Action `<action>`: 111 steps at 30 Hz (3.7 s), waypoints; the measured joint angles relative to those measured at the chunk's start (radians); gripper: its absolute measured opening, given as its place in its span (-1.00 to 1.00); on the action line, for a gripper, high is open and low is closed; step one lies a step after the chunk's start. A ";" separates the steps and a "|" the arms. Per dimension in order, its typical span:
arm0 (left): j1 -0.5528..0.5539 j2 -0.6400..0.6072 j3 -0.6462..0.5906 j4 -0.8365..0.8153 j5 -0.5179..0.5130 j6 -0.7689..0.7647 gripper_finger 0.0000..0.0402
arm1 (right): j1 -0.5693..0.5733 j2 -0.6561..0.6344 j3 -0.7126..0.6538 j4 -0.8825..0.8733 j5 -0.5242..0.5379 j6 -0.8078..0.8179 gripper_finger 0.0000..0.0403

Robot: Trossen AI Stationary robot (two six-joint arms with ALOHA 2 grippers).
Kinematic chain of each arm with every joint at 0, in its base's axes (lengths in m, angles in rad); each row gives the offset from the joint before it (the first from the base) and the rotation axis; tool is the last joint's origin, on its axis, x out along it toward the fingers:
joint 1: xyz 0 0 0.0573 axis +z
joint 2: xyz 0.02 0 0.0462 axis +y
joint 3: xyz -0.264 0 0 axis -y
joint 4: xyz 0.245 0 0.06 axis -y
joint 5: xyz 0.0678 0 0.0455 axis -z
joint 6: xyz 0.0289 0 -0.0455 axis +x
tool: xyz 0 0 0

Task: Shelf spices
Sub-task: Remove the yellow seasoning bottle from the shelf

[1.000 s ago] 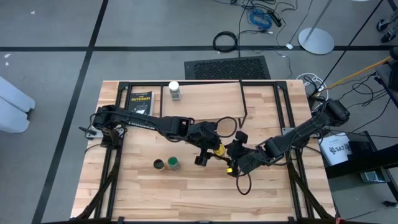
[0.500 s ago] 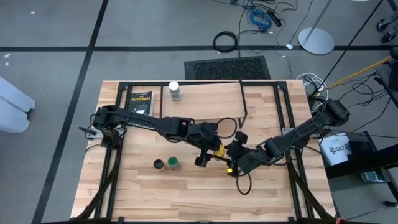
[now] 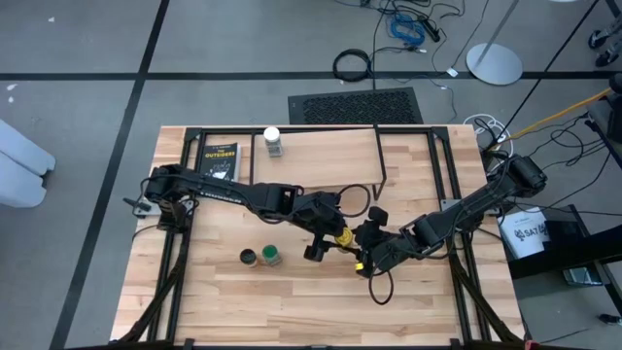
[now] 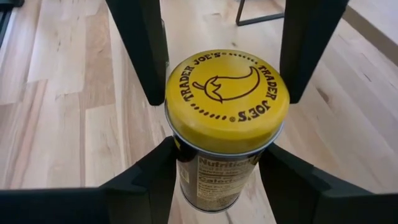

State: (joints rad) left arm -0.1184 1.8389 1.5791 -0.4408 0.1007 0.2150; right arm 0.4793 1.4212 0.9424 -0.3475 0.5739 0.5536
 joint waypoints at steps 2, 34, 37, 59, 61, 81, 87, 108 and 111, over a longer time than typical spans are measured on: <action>0.000 0.000 0.000 0.000 -0.001 0.000 0.36 | 0.000 0.000 0.000 -0.010 -0.001 0.011 -0.05; -0.054 -0.181 0.001 -0.138 -0.157 0.000 0.36 | 0.185 0.000 -0.001 -0.303 0.090 0.361 -0.04; -0.066 -0.193 0.001 -0.138 -0.170 0.000 0.36 | 0.193 0.000 -0.001 -0.336 0.105 0.396 -0.04; -0.078 -0.197 -0.059 -0.127 -0.171 -0.051 0.35 | 0.198 0.077 -0.001 -0.269 0.157 0.456 -0.04; -0.083 -0.197 -0.059 -0.127 -0.171 -0.051 0.35 | 0.198 0.100 0.000 -0.243 0.157 0.457 -0.04; -0.094 -0.197 -0.059 -0.125 -0.170 -0.048 0.35 | 0.197 0.170 0.000 -0.282 0.128 0.472 -0.03; -0.094 -0.197 -0.059 -0.119 -0.170 -0.045 0.35 | 0.197 0.171 0.000 -0.285 0.128 0.468 -0.03; -0.094 -0.197 -0.059 -0.119 -0.170 -0.045 0.35 | 0.196 0.171 0.000 -0.295 0.104 0.437 -0.02; -0.094 -0.197 -0.059 -0.119 -0.170 -0.045 0.35 | 0.196 0.171 0.000 -0.295 0.104 0.433 -0.02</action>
State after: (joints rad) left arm -0.2127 1.6417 1.5200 -0.5594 -0.0692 0.1700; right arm 0.6758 1.5921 0.9421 -0.6426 0.6777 0.9871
